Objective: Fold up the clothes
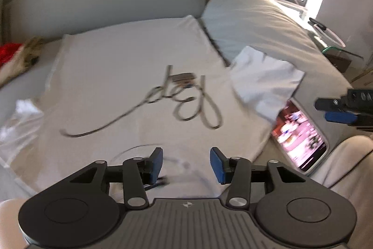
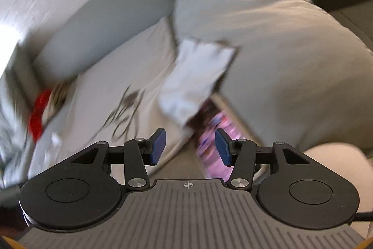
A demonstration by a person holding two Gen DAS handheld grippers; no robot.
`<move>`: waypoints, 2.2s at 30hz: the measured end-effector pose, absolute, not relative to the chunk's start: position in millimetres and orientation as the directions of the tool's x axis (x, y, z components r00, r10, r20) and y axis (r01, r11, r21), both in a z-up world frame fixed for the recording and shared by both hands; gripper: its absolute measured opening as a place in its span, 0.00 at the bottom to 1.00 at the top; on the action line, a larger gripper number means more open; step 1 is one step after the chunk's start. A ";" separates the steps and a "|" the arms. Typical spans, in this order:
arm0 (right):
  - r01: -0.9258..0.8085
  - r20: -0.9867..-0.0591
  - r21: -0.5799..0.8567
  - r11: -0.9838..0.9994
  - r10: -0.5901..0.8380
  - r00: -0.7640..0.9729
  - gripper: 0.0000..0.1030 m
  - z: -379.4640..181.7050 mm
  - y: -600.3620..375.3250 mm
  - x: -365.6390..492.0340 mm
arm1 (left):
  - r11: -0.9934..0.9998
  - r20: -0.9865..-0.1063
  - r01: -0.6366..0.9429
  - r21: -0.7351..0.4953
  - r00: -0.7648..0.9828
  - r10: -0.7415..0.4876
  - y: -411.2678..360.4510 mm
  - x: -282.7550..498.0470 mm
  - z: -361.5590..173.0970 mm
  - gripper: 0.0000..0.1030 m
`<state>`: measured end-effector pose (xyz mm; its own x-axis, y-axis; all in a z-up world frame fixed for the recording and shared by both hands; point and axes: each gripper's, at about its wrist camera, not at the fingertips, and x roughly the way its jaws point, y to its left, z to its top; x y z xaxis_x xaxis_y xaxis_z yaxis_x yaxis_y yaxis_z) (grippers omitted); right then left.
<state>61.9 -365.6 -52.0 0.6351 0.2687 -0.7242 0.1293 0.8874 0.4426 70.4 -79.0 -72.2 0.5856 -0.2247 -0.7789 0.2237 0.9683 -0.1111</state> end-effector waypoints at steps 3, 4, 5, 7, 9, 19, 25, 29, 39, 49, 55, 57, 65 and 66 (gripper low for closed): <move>0.193 -0.713 0.509 0.839 0.286 0.640 0.48 -62.9 -386.9 83.9 | 0.957 -0.788 0.241 -0.162 0.552 -0.272 -96.7 80.9 -80.8 0.35; 0.204 -0.710 0.528 0.825 0.297 0.639 0.48 -65.4 -391.9 91.1 | 0.954 -0.789 0.252 -0.163 0.547 -0.279 -101.4 84.1 -82.7 0.35; 0.215 -0.707 0.546 0.810 0.307 0.637 0.48 -68.0 -396.8 98.4 | 0.951 -0.790 0.262 -0.163 0.543 -0.285 -106.0 87.3 -84.7 0.35; 0.245 -0.705 0.570 0.784 0.313 0.637 0.48 -72.8 -405.6 111.4 | 0.948 -0.793 0.281 -0.149 0.539 -0.284 -114.4 93.0 -89.7 0.35; 0.279 -0.705 0.580 0.765 0.300 0.643 0.47 -77.6 -412.9 122.0 | 0.944 -0.796 0.309 -0.116 0.540 -0.274 -120.0 97.0 -96.3 0.32; 0.323 -0.687 0.609 0.724 0.278 0.672 0.31 -106.0 -430.0 161.8 | 0.941 -0.830 0.322 -0.107 0.493 -0.263 -118.1 105.7 -110.3 0.21; 0.278 -0.649 0.651 0.706 0.328 0.686 0.26 -117.6 -432.8 176.2 | 0.938 -0.831 0.329 -0.114 0.485 -0.271 -116.5 106.4 -111.4 0.22; 0.256 -0.656 0.613 0.747 0.301 0.693 0.03 -111.8 -425.5 180.3 | 0.933 -0.829 0.337 -0.124 0.481 -0.284 -114.7 106.0 -110.7 0.22; 0.193 -0.624 0.505 0.841 0.201 0.755 0.01 -66.7 -385.0 180.6 | 0.926 -0.795 0.291 -0.239 0.489 -0.359 -87.2 95.5 -93.5 0.22; -0.186 -0.612 0.124 0.975 0.223 0.759 0.01 -32.0 -242.5 172.1 | 0.945 -0.723 0.106 -0.310 0.618 -0.307 -17.7 79.2 -62.5 0.22; -0.430 -0.718 -0.109 0.896 0.228 0.658 0.03 -81.9 -159.1 155.8 | 0.944 -0.738 0.037 -0.327 0.614 -0.280 1.2 79.0 -70.6 0.22; -0.461 -0.762 -0.116 0.880 0.219 0.609 0.09 -96.8 -152.1 149.2 | 0.944 -0.743 0.028 -0.330 0.608 -0.278 3.3 77.9 -73.8 0.22; -0.238 -0.728 0.195 0.951 0.303 0.615 0.29 -69.1 -233.1 147.8 | 0.945 -0.765 0.029 -0.327 0.579 -0.282 1.5 81.1 -86.4 0.22; -0.174 -0.721 0.238 0.956 0.294 0.627 0.24 -66.6 -247.5 154.1 | 0.945 -0.768 0.033 -0.325 0.574 -0.284 -0.3 81.8 -87.8 0.22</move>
